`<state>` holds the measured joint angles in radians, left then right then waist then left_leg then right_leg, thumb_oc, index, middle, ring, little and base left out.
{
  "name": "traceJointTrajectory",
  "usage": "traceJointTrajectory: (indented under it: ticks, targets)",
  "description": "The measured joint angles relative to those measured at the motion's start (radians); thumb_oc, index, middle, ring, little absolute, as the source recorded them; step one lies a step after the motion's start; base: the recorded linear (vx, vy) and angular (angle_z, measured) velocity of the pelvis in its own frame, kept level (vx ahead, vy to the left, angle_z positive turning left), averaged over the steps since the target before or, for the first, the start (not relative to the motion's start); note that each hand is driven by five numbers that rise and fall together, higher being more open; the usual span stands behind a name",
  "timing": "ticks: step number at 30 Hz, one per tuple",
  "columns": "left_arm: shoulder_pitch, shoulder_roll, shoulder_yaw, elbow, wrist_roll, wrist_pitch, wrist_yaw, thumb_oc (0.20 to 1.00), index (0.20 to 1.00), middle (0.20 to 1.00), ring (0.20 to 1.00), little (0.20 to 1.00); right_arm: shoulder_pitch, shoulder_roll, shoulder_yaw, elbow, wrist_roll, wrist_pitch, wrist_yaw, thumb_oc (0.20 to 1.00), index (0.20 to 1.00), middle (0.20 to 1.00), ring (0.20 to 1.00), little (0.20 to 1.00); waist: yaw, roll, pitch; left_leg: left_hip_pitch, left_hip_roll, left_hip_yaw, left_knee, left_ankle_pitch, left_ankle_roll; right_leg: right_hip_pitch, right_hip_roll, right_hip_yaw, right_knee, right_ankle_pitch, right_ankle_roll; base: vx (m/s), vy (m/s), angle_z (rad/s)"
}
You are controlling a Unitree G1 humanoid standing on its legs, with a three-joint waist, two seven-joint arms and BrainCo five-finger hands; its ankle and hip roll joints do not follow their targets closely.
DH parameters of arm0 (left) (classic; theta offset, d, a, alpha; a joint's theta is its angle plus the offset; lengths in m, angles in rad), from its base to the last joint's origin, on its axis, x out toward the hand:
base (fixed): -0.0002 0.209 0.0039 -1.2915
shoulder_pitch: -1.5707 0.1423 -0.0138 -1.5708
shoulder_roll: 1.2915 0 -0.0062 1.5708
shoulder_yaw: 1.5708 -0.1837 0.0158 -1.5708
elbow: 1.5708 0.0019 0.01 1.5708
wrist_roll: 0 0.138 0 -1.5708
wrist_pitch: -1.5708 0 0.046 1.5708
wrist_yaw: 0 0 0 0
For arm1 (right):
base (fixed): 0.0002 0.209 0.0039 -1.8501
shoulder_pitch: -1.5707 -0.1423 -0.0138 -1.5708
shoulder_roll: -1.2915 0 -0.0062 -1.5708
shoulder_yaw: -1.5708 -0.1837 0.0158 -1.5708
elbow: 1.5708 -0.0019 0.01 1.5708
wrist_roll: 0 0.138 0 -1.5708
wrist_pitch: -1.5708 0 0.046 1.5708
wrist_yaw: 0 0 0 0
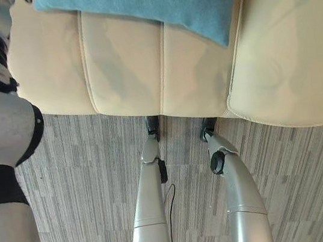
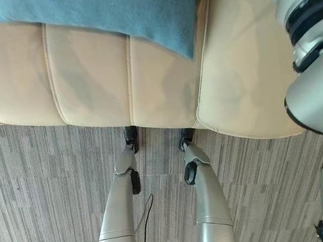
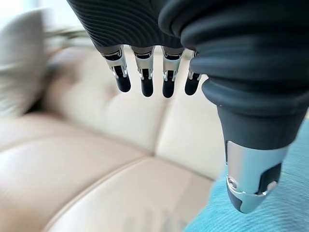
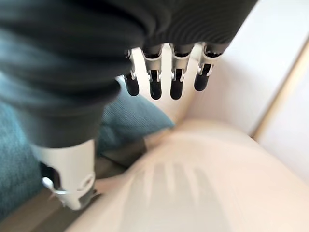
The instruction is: Pick up all the scattered cushions and arrange them neatly on the sofa.
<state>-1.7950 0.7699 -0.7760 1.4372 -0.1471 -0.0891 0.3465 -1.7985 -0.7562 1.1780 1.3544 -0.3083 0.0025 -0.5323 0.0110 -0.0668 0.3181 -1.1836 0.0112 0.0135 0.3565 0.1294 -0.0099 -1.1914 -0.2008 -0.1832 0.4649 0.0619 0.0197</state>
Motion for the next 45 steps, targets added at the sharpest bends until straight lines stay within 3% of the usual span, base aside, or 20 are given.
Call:
traceJointTrajectory:
  ticks: [1,2,3,4,6,9,14,15,18,20,21,23,28,34,37,39,41,42,44,45]
  targets:
    - [0.088,0.007,0.201,-0.063,-0.232,-0.028,-0.017,1.0,1.0,1.0,1.0,1.0,0.073,-0.015,-0.193,-0.048,0.091,0.002,-0.002,1.0,1.0,1.0,1.0,1.0,0.0,0.0,0.0,0.015,-0.003,0.0,-0.008,0.001,0.001,0.014,0.0,0.003,-0.008,0.001,0.006,0.0,0.0,0.0]
    - [0.163,0.014,0.313,-0.131,-0.374,-0.044,-0.027,1.0,1.0,1.0,1.0,1.0,0.132,-0.032,-0.308,-0.12,0.176,0.004,-0.017,1.0,1.0,1.0,1.0,1.0,-0.001,0.0,0.0,0.029,-0.006,0.001,-0.019,0.001,0.001,0.024,-0.001,0.006,-0.014,0.002,0.009,0.0,0.0,0.0]
    - [0.223,0.01,0.387,-0.169,-0.473,-0.062,-0.03,1.0,1.0,1.0,1.0,1.0,0.199,-0.033,-0.415,-0.172,0.229,-0.001,-0.027,1.0,1.0,1.0,1.0,1.0,-0.001,0.0,0.0,0.047,-0.008,0.002,-0.032,0.004,0.004,0.038,0.0,0.01,-0.024,0.004,0.011,-0.06,0.058,-0.03]
    - [0.355,0.008,0.445,-0.211,-0.665,-0.079,-0.043,1.0,1.0,1.0,1.0,1.0,0.345,0.022,-0.666,-0.252,0.445,-0.035,-0.075,1.0,1.0,1.0,1.0,1.0,-0.005,0.0,0.0,0.086,-0.009,0.011,-0.049,0.004,0.004,0.075,0.0,0.016,-0.042,0.005,0.014,-0.01,0.063,-0.05]
    - [0.459,-0.004,0.474,-0.246,-0.759,-0.082,-0.051,1.0,1.0,1.0,1.0,1.0,0.454,0.077,-0.769,-0.278,0.624,-0.058,-0.1,1.0,1.0,1.0,1.0,1.0,-0.004,0.001,0.0,0.121,-0.011,0.024,-0.062,0.005,0.003,0.103,-0.002,0.023,-0.051,0.007,0.02,-0.01,0.049,-0.06]
    - [0.768,-0.013,0.564,-0.334,-0.771,-0.102,-0.116,1.0,1.0,1.0,1.0,1.0,0.696,0.205,-0.985,-0.478,0.813,-0.223,-0.071,1.0,1.0,1.0,1.0,1.0,-0.019,0.003,0.001,0.225,-0.011,0.039,-0.088,0.001,0.005,0.199,0.001,0.032,-0.086,0.01,0.021,-0.05,0.042,-0.12]
    - [1.197,-0.073,0.629,-0.336,-0.535,-0.118,-0.196,1.0,1.0,1.0,1.0,1.0,1.066,0.288,-1.047,-0.498,0.957,-0.283,0.148,1.0,1.0,1.0,1.0,1.0,-0.021,0.008,-0.007,0.481,-0.006,0.048,-0.19,-0.011,-0.009,0.446,0.015,0.031,-0.181,0.001,0.032,0.06,0.007,-0.07]
    - [1.375,-0.16,0.66,-0.316,-0.411,-0.112,-0.203,1.0,1.0,1.0,1.0,1.0,1.25,0.333,-1.072,-0.504,0.925,-0.298,0.207,1.0,1.0,1.0,1.0,1.0,-0.019,0.024,-0.038,0.582,-0.006,0.05,-0.238,-0.02,-0.012,0.551,0.02,0.025,-0.237,-0.003,0.046,0.11,-0.007,-0.1]
    - [1.561,-0.323,0.665,-0.274,-0.289,-0.094,-0.218,1.0,1.0,1.0,1.0,1.0,1.418,0.375,-1.057,-0.448,0.816,-0.282,0.258,1.0,1.0,1.0,1.0,1.0,-0.023,0.048,-0.104,0.705,-0.005,0.054,-0.293,-0.029,-0.01,0.686,0.03,0.02,-0.317,0.007,0.063,0.13,-0.005,-0.06]
    - [1.621,-0.407,0.642,-0.25,-0.218,-0.081,-0.231,1.0,1.0,1.0,1.0,1.0,1.476,0.398,-1.014,-0.406,0.712,-0.268,0.261,1.0,1.0,1.0,1.0,1.0,-0.023,0.049,-0.133,0.779,-0.007,0.053,-0.318,-0.029,-0.006,0.766,0.036,0.019,-0.357,0.014,0.065,0.08,0.007,-0.07]
    - [1.671,-0.46,0.598,-0.235,-0.173,-0.077,-0.238,1.0,1.0,1.0,1.0,1.0,1.513,0.42,-0.98,-0.365,0.634,-0.25,0.266,1.0,1.0,1.0,1.0,1.0,-0.023,0.047,-0.188,0.796,-0.005,0.053,-0.329,-0.034,-0.007,0.783,0.037,0.018,-0.369,0.009,0.071,0.08,0.003,-0.02]
    - [1.69,-0.505,0.574,-0.227,-0.107,-0.073,-0.255,1.0,1.0,1.0,1.0,1.0,1.534,0.443,-0.972,-0.29,0.557,-0.239,0.286,1.0,1.0,1.0,1.0,1.0,-0.022,0.044,-0.192,0.867,-0.003,0.052,-0.357,-0.027,0.003,0.861,0.045,0.01,-0.404,0.025,0.063,0.05,0.004,0.03]
    - [1.745,-0.541,0.535,-0.207,0.022,-0.055,-0.274,1.0,1.0,1.0,1.0,1.0,1.657,0.485,-0.967,-0.135,0.481,-0.125,0.371,1.0,1.0,1.0,1.0,1.0,-0.023,0.045,-0.277,1.029,0.0,0.052,-0.435,-0.034,-0.003,1.024,0.059,0.001,-0.487,0.029,0.079,0.01,0.014,-0.03]
    - [1.768,-0.539,0.541,-0.196,0.093,-0.033,-0.288,1.0,1.0,1.0,1.0,1.0,1.785,0.502,-0.996,-0.082,0.476,-0.079,0.423,1.0,1.0,1.0,1.0,1.0,-0.032,0.048,-0.294,1.102,0.0,0.069,-0.444,-0.04,0.003,1.107,0.067,0.016,-0.536,0.054,0.078,-0.06,0.015,-0.1]
    - [1.78,-0.532,0.521,-0.196,0.138,-0.025,-0.292,1.0,1.0,1.0,1.0,1.0,1.797,0.509,-0.994,-0.062,0.486,-0.074,0.437,1.0,1.0,1.0,1.0,1.0,-0.035,0.037,-0.292,1.11,0.006,0.084,-0.438,-0.04,0.017,1.082,0.07,0.037,-0.482,0.058,0.08,-0.24,-0.023,-0.19]
    - [1.78,-0.518,0.504,-0.194,0.17,-0.022,-0.292,1.0,1.0,1.0,1.0,1.0,1.791,0.517,-0.993,-0.064,0.486,-0.069,0.441,1.0,1.0,1.0,1.0,1.0,-0.033,0.024,-0.282,1.112,0.005,0.088,-0.438,-0.037,0.024,1.067,0.061,0.052,-0.454,0.04,0.089,-0.2,-0.062,-0.09]
    - [1.783,-0.513,0.506,-0.173,0.172,-0.016,-0.292,1.0,1.0,1.0,1.0,1.0,1.772,0.519,-0.993,-0.063,0.486,-0.066,0.448,1.0,1.0,1.0,1.0,1.0,-0.028,0.047,-0.269,1.102,0.034,0.111,-0.444,-0.014,0.056,1.04,0.075,0.063,-0.381,0.004,0.104,-0.15,-0.122,-0.11]
    - [1.786,-0.504,0.514,-0.163,0.171,-0.011,-0.29,1.0,1.0,1.0,1.0,1.0,1.754,0.527,-0.993,-0.068,0.489,-0.065,0.449,1.0,1.0,1.0,1.0,1.0,-0.023,0.072,-0.265,1.091,0.072,0.109,-0.443,-0.011,0.052,0.992,0.101,0.079,-0.164,-0.087,0.113,-0.22,-0.211,-0.01]
    - [1.798,-0.488,0.515,-0.161,0.169,-0.011,-0.288,1.0,1.0,1.0,1.0,1.0,1.747,0.534,-0.994,-0.073,0.499,-0.067,0.449,1.0,1.0,1.0,1.0,1.0,0.0,0.065,-0.271,1.079,0.084,0.123,-0.436,0.006,0.038,1.009,0.104,0.102,-0.041,-0.203,0.111,-0.23,-0.272,0.04]
    - [1.803,-0.484,0.515,-0.161,0.169,-0.011,-0.287,1.0,1.0,1.0,1.0,1.0,1.75,0.534,-0.993,-0.075,0.505,-0.069,0.448,1.0,1.0,1.0,1.0,1.0,0.015,0.054,-0.277,1.069,0.082,0.134,-0.433,0.005,0.03,1.031,0.101,0.103,-0.076,-0.233,0.103,-0.09,-0.148,-0.26]
